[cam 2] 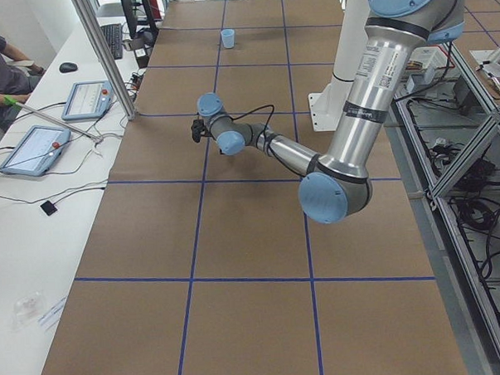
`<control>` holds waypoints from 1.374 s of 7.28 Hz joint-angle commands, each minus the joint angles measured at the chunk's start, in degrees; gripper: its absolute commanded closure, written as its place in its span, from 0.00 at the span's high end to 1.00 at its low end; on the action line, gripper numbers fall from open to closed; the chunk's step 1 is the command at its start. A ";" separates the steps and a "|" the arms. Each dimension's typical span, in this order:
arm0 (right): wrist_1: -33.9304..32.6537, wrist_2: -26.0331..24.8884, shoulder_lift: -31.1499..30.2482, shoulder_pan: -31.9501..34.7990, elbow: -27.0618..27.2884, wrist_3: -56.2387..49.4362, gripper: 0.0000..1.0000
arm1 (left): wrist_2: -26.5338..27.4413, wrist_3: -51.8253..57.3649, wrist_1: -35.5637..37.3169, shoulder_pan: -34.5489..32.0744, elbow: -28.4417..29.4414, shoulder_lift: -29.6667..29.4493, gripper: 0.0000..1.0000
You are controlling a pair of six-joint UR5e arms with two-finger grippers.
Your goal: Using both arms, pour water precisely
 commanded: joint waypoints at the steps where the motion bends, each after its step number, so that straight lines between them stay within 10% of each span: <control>1: 0.09 -0.03 -0.04 0.00 0.03 0.05 1.00 | -1.80 13.43 0.24 -6.13 0.14 9.01 0.00; 10: 0.09 0.06 -0.21 0.00 0.12 0.05 1.00 | -1.89 23.41 -0.02 -12.39 6.83 15.89 0.00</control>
